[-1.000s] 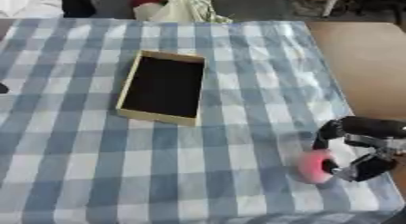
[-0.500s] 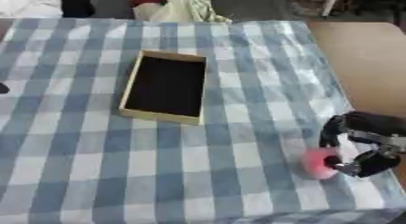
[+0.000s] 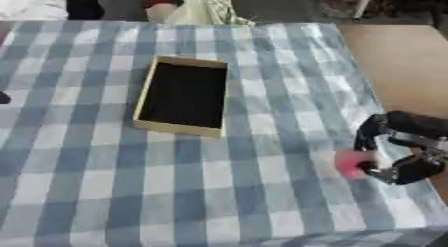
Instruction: Pick up objects on the table and place them in the box.
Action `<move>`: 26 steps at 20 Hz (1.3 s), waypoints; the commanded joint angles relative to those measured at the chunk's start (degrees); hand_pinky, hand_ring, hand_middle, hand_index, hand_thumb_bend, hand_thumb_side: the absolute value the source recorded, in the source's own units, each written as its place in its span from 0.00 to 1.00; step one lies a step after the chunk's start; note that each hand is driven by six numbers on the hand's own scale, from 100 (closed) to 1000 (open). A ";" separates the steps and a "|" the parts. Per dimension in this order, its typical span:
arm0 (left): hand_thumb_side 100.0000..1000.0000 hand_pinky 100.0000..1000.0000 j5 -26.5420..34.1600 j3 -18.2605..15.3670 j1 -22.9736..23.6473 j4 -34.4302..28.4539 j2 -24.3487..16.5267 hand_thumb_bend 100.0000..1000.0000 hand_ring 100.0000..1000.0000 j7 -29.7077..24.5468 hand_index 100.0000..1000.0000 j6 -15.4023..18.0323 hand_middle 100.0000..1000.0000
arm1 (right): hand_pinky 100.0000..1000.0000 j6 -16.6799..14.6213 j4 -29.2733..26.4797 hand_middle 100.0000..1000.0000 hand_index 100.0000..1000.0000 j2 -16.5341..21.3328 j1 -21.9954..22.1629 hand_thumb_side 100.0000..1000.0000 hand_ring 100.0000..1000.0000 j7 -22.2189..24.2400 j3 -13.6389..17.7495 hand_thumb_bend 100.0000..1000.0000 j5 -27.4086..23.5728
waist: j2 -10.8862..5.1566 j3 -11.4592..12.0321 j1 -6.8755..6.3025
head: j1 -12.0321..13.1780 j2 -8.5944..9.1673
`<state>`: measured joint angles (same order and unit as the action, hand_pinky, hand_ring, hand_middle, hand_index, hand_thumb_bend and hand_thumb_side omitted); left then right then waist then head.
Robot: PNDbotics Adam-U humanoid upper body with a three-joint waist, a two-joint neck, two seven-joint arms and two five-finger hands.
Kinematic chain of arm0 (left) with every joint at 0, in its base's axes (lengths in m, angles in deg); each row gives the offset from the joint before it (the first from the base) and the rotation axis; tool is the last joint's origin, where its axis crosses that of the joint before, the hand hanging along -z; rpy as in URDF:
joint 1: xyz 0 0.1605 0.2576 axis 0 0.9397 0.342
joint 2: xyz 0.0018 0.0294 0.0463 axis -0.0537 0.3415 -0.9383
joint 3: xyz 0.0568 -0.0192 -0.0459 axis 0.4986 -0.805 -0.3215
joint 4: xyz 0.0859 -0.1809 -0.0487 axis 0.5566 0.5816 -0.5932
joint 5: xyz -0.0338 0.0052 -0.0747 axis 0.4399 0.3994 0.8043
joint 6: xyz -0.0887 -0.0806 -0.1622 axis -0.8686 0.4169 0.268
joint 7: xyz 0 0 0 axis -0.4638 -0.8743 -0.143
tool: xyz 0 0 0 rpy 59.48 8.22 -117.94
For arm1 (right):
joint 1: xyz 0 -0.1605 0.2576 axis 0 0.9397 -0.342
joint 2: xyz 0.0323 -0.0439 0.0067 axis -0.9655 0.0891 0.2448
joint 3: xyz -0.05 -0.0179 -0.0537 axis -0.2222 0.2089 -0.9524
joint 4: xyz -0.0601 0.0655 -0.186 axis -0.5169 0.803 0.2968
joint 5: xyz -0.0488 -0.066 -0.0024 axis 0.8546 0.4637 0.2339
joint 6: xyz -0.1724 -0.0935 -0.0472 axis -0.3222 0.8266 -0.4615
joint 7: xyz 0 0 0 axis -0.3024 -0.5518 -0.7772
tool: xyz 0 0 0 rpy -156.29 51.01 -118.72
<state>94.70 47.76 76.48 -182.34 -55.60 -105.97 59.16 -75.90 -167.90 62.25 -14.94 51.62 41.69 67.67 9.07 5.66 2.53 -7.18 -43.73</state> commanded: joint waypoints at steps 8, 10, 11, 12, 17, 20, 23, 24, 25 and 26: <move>0.56 0.64 -0.19 -0.19 -0.28 -1.10 -0.53 0.00 0.84 -0.22 0.70 -0.17 0.69 | 0.70 1.17 -2.04 0.32 0.51 3.48 -6.57 0.00 0.42 -2.48 1.51 0.00 0.58 | -0.70 0.23 0.10 | 0.29 -0.36; 0.56 0.64 -0.11 -0.11 -0.35 -1.10 -0.49 0.00 0.84 -0.28 0.70 -0.22 0.69 | 0.71 1.92 -2.18 0.32 0.51 3.60 -9.14 0.00 0.42 -3.14 1.07 0.00 1.50 | -0.72 0.47 0.12 | 0.16 -0.32; 0.56 0.64 -0.08 -0.09 -0.37 -1.10 -0.48 0.00 0.84 -0.30 0.70 -0.25 0.69 | 0.72 2.28 -2.22 0.32 0.51 3.57 -10.51 0.00 0.42 -3.38 0.74 0.00 2.00 | -0.72 0.63 0.13 | 0.10 -0.30; 0.56 0.64 -0.04 -0.04 -0.40 -1.10 -0.46 0.00 0.84 -0.34 0.70 -0.30 0.69 | 0.73 2.66 -2.16 0.32 0.51 3.44 -12.29 0.00 0.43 -3.57 0.24 0.00 2.70 | -0.70 0.78 0.14 | 0.07 -0.24; 0.56 0.64 0.26 0.28 -0.72 -1.10 -0.22 0.00 0.84 -0.67 0.70 -0.56 0.69 | 0.77 4.00 -0.85 0.33 0.51 1.48 -22.37 0.00 0.44 -3.84 -2.98 0.00 6.94 | -0.61 1.60 0.07 | 0.03 0.01; 0.56 0.64 0.49 0.41 -0.94 -1.10 -0.12 0.00 0.84 -0.79 0.70 -0.63 0.69 | 0.78 3.95 1.10 0.34 0.51 -0.83 -28.69 0.00 0.45 -3.48 -5.11 0.00 9.84 | -0.58 2.11 -0.05 | -0.30 0.10; 0.56 0.64 0.64 0.54 -1.09 -1.10 0.07 0.00 0.84 -0.91 0.70 -0.75 0.69 | 0.80 3.18 4.31 0.35 0.52 -4.56 -35.34 0.00 0.46 -2.82 -7.14 0.00 12.98 | -0.51 2.62 -0.17 | -0.78 0.33; 0.56 0.64 0.71 0.57 -1.14 -1.10 0.13 0.00 0.84 -0.93 0.70 -0.77 0.69 | 0.80 2.80 5.43 0.35 0.52 -6.07 -37.49 0.00 0.47 -2.57 -7.81 0.00 14.24 | -0.47 2.78 -0.22 | -0.90 0.40; 0.56 0.64 0.77 0.59 -1.20 -1.10 0.16 0.00 0.84 -0.95 0.70 -0.78 0.69 | 0.82 2.32 6.39 0.36 0.52 -7.35 -39.25 0.00 0.48 -2.49 -8.37 0.00 15.46 | -0.44 2.91 -0.26 | -1.03 0.40; 0.56 0.64 0.85 0.63 -1.28 -1.10 0.22 0.00 0.84 -0.95 0.70 -0.81 0.69 | 0.82 2.08 7.48 0.38 0.51 -8.83 -41.18 0.00 0.49 -2.51 -8.74 0.00 17.23 | -0.41 3.05 -0.29 | -1.20 0.37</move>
<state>95.20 48.29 75.82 -182.34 -55.06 -106.77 58.38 -73.30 -161.23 53.68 -54.77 48.97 33.00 83.17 9.29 8.72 2.45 -8.07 -43.69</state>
